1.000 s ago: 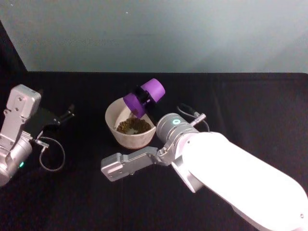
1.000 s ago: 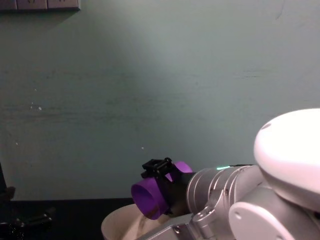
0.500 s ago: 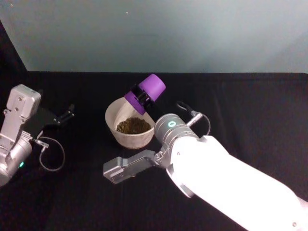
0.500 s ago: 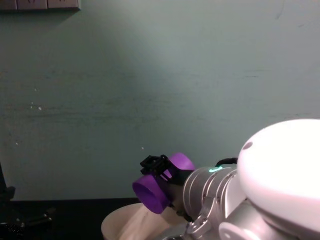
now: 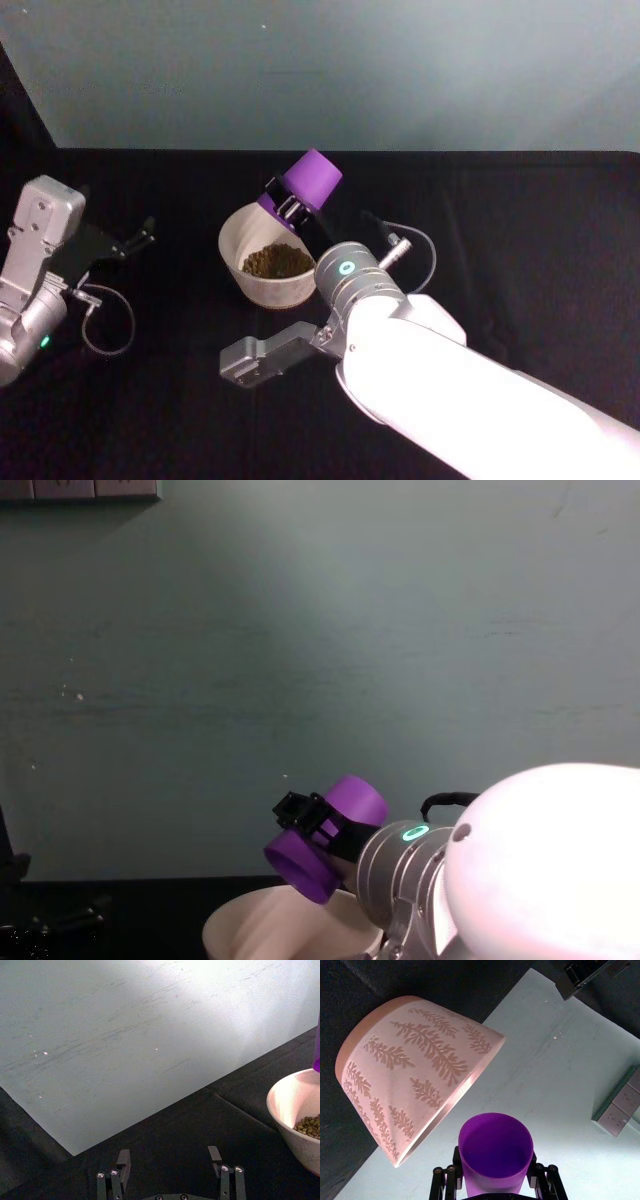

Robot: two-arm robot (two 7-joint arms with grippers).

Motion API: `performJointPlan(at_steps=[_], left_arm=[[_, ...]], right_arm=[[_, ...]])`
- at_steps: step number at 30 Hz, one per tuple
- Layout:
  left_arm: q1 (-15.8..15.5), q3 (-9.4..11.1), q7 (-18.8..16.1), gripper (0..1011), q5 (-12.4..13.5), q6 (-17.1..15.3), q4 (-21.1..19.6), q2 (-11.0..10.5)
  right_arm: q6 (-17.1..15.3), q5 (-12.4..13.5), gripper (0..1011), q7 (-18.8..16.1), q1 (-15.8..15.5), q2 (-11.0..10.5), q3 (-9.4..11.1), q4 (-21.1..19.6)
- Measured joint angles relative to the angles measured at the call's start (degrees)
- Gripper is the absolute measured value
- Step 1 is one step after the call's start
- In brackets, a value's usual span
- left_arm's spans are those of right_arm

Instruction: Pick up the cup and pour the mung beans from the cup into the bowl.

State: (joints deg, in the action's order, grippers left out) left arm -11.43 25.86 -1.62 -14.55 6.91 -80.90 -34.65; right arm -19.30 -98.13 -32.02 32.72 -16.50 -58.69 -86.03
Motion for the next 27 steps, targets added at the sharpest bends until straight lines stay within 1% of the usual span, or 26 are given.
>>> performJointPlan(at_steps=[3, 6, 9, 10, 12, 13, 15, 16, 18, 19, 22, 23, 26, 27], left_arm=[[0.00, 0.00, 0.00, 1000, 0.00, 0.00, 0.00, 0.00], [0.00, 0.00, 0.00, 1000, 0.00, 0.00, 0.00, 0.00], [0.00, 0.00, 0.00, 1000, 0.00, 0.00, 0.00, 0.00], [0.00, 0.00, 0.00, 1000, 0.00, 0.00, 0.00, 0.00], [0.00, 0.00, 0.00, 1000, 0.00, 0.00, 0.00, 0.00], [0.00, 0.00, 0.00, 1000, 0.00, 0.00, 0.00, 0.00], [0.00, 0.00, 0.00, 1000, 0.00, 0.00, 0.00, 0.00], [0.00, 0.00, 0.00, 1000, 0.00, 0.00, 0.00, 0.00], [0.00, 0.00, 0.00, 1000, 0.00, 0.00, 0.00, 0.00], [0.00, 0.00, 0.00, 1000, 0.00, 0.00, 0.00, 0.00], [0.00, 0.00, 0.00, 1000, 0.00, 0.00, 0.00, 0.00], [0.00, 0.00, 0.00, 1000, 0.00, 0.00, 0.00, 0.00], [0.00, 0.00, 0.00, 1000, 0.00, 0.00, 0.00, 0.00], [0.00, 0.00, 0.00, 1000, 0.00, 0.00, 0.00, 0.00]], right_arm=[[-0.17, 0.01, 715, 0.12, -0.37, 0.10, 0.31, -0.17], [-0.37, 0.66, 715, 0.87, -1.00, 0.14, 1.07, -0.60], [-1.05, 2.56, 715, 2.32, -2.17, 0.13, 2.70, -1.42], [-1.24, 4.26, 715, 3.34, -3.01, 0.14, 3.98, -2.03], [-1.21, 6.69, 715, 4.51, -4.00, 0.19, 5.64, -2.64], [-1.07, 9.65, 715, 5.84, -5.03, 0.19, 7.54, -3.28], [-0.92, 13.04, 715, 7.22, -5.99, 0.15, 9.30, -3.82], [-0.66, 16.31, 715, 8.60, -7.00, 0.15, 11.24, -4.39], [-0.31, 19.54, 715, 9.92, -8.00, 0.20, 13.13, -4.89], [0.08, 22.43, 716, 11.13, -9.03, 0.28, 15.00, -5.31], [0.89, 26.61, 715, 12.74, -10.32, 0.42, 17.55, -5.84], [1.43, 29.15, 715, 13.67, -11.19, 0.57, 19.13, -6.06], [2.66, 33.70, 715, 15.09, -12.49, 0.80, 21.76, -6.39], [3.62, 36.87, 716, 15.77, -13.27, 1.01, 23.56, -6.48]])
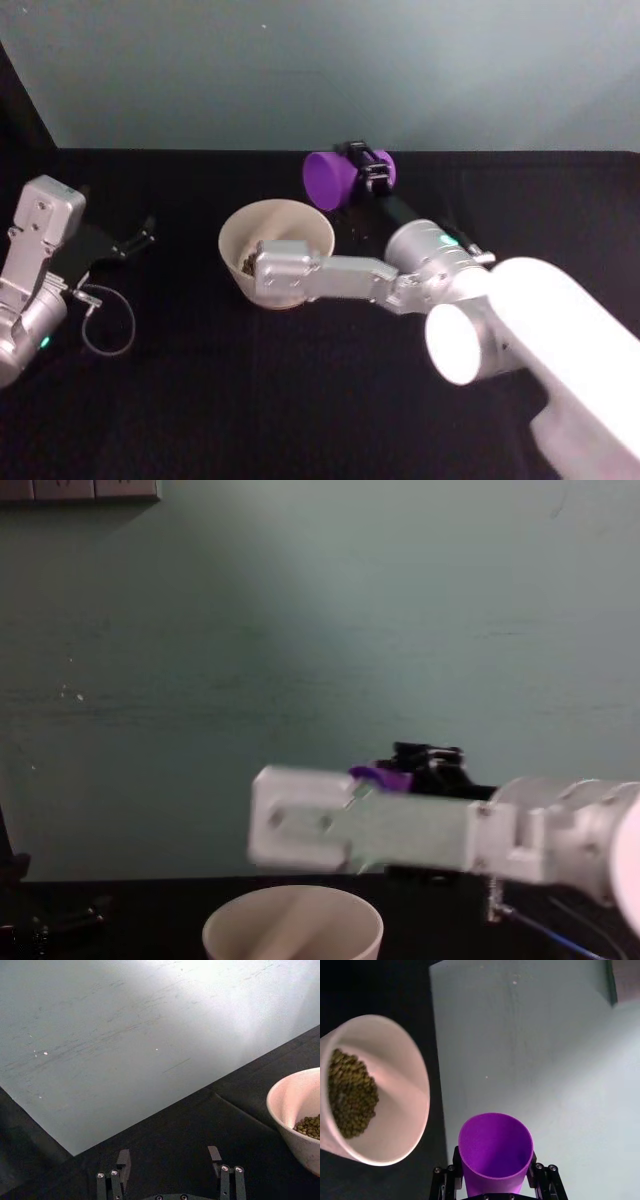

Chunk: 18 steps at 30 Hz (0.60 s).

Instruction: Pick up the cup and pour the mung beans from the cup into the bowl.

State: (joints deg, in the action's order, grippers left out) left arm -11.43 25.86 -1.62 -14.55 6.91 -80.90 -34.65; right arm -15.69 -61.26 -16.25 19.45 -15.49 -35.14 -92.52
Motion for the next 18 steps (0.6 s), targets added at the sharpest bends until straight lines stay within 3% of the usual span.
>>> performJointPlan(at_steps=[6, 7, 8, 9, 11, 12, 15, 16, 18], left_arm=[[0.00, 0.00, 0.00, 1000, 0.00, 0.00, 0.00, 0.00], [0.00, 0.00, 0.00, 1000, 0.00, 0.00, 0.00, 0.00], [0.00, 0.00, 0.00, 1000, 0.00, 0.00, 0.00, 0.00], [0.00, 0.00, 0.00, 1000, 0.00, 0.00, 0.00, 0.00], [0.00, 0.00, 0.00, 1000, 0.00, 0.00, 0.00, 0.00], [0.00, 0.00, 0.00, 1000, 0.00, 0.00, 0.00, 0.00], [0.00, 0.00, 0.00, 1000, 0.00, 0.00, 0.00, 0.00], [0.00, 0.00, 0.00, 1000, 0.00, 0.00, 0.00, 0.00], [0.00, 0.00, 0.00, 1000, 0.00, 0.00, 0.00, 0.00]], right_arm=[[3.34, 10.82, 715, 1.53, -2.39, 0.84, 6.06, 0.23], [5.00, 15.46, 715, 1.71, -3.20, 1.17, 8.47, 0.62], [5.00, 15.46, 716, 1.71, -3.20, 1.17, 8.47, 0.62], [6.15, 18.46, 715, 1.71, -3.61, 1.37, 9.89, 0.95], [7.48, 21.91, 715, 1.62, -4.02, 1.62, 11.46, 1.45], [9.05, 25.66, 715, 1.38, -4.39, 1.93, 13.15, 2.26], [11.14, 30.35, 715, 0.75, -4.69, 2.26, 15.04, 3.43], [12.68, 33.68, 715, 0.04, -4.76, 2.50, 16.26, 4.42], [14.15, 36.64, 715, -0.83, -4.76, 2.69, 17.27, 5.48]])
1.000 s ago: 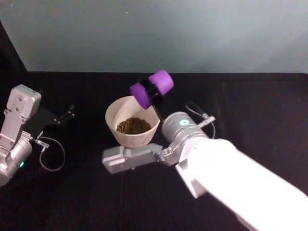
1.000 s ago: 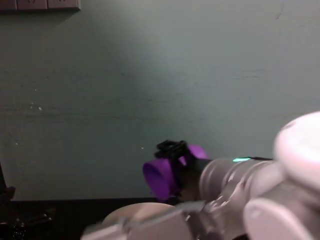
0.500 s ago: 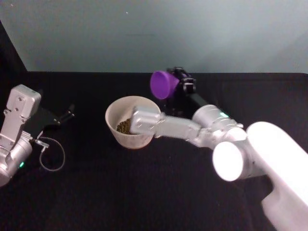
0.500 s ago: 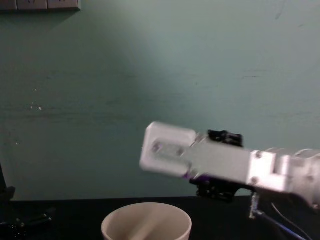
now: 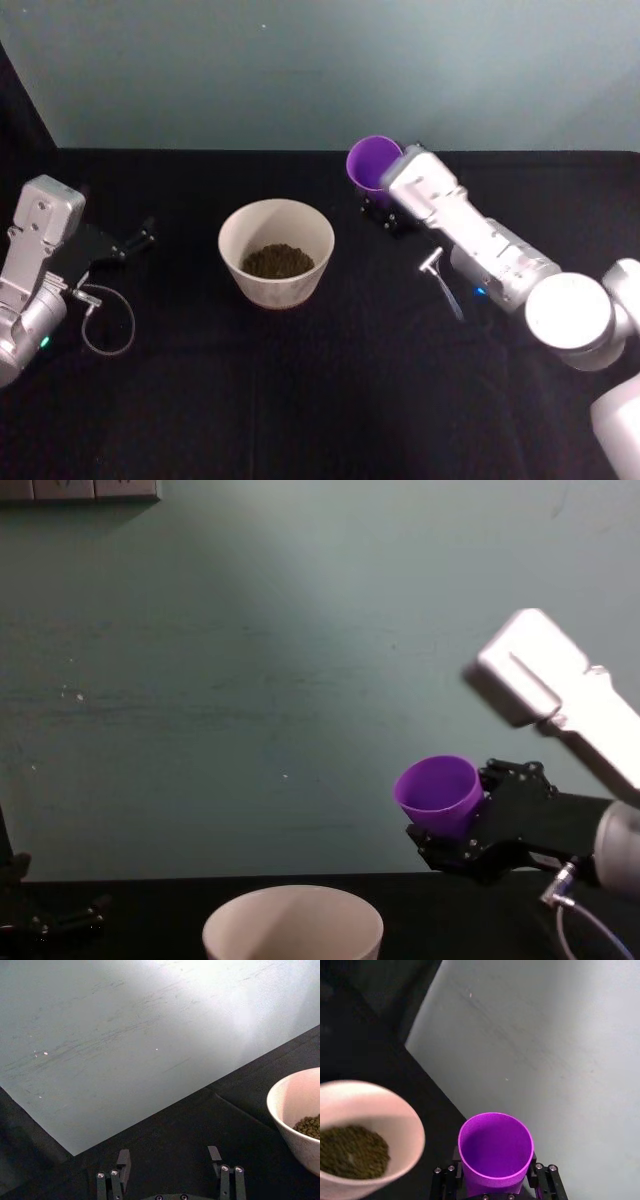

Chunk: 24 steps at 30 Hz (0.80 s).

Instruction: Pick up the cup and pour the mung beans from the cup into the bowl.

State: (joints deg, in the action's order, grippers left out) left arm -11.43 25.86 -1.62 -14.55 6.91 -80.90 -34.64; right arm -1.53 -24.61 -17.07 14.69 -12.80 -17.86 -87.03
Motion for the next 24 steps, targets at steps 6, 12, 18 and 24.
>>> performJointPlan(at_steps=[6, 12, 18, 24], left_arm=[[0.00, 0.00, 0.00, 1000, 0.00, 0.00, 0.00, 0.00], [0.00, 0.00, 0.00, 1000, 0.00, 0.00, 0.00, 0.00], [0.00, 0.00, 0.00, 1000, 0.00, 0.00, 0.00, 0.00], [0.00, 0.00, 0.00, 1000, 0.00, 0.00, 0.00, 0.00]], right_arm=[[5.30, 11.78, 715, -4.17, 0.50, 1.14, 3.32, 5.14], [7.24, 18.72, 715, -7.24, 1.75, 1.95, 4.67, 10.32], [7.44, 24.52, 715, -10.34, 3.38, 2.60, 5.62, 15.83], [7.65, 29.85, 715, -13.81, 4.90, 3.16, 6.32, 21.53]])
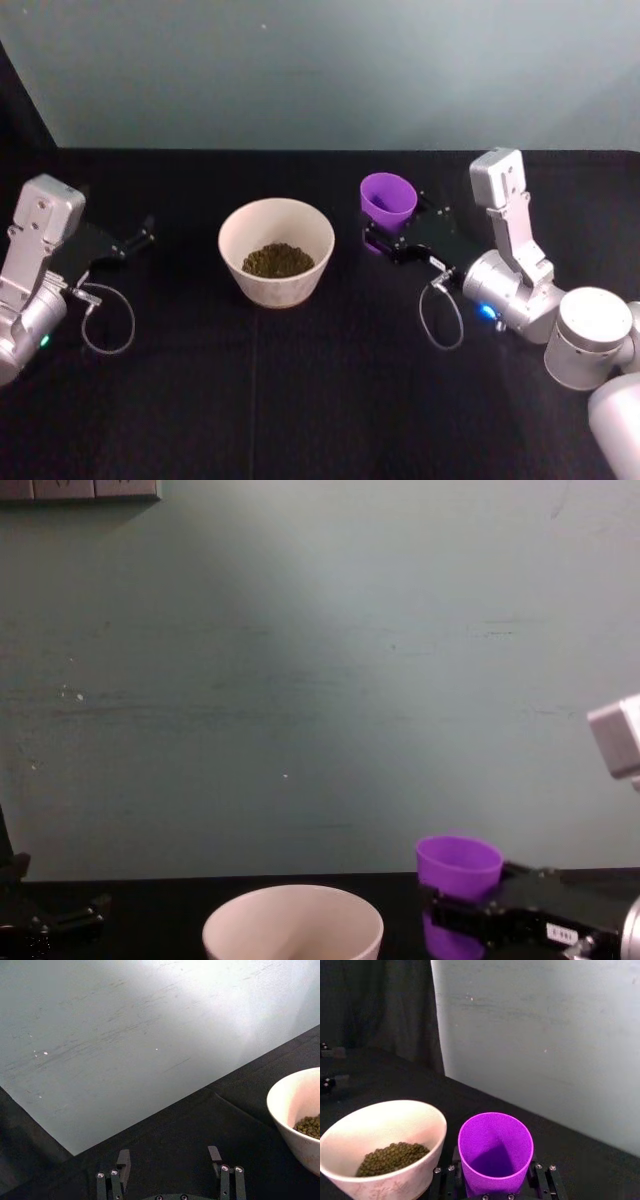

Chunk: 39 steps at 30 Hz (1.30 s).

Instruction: Pick up the cup and pour the mung beans from the cup into the bowl.

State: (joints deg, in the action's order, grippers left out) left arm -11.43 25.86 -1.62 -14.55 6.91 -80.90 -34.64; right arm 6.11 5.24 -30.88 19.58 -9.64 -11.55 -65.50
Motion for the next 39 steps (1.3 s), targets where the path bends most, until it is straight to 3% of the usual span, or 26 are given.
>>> performJointPlan(at_steps=[9, 29, 39], left_arm=[[0.00, 0.00, 0.00, 1000, 0.00, 0.00, 0.00, 0.00], [0.00, 0.00, 0.00, 1000, 0.00, 0.00, 0.00, 0.00], [0.00, 0.00, 0.00, 1000, 0.00, 0.00, 0.00, 0.00]], right_arm=[[1.15, 3.45, 715, -2.18, 1.04, -0.04, -0.43, 4.46], [3.73, 5.25, 716, -1.34, 0.69, -1.61, -2.94, 5.29], [6.08, 7.10, 964, -1.33, 0.86, -2.06, -3.53, 5.57]])
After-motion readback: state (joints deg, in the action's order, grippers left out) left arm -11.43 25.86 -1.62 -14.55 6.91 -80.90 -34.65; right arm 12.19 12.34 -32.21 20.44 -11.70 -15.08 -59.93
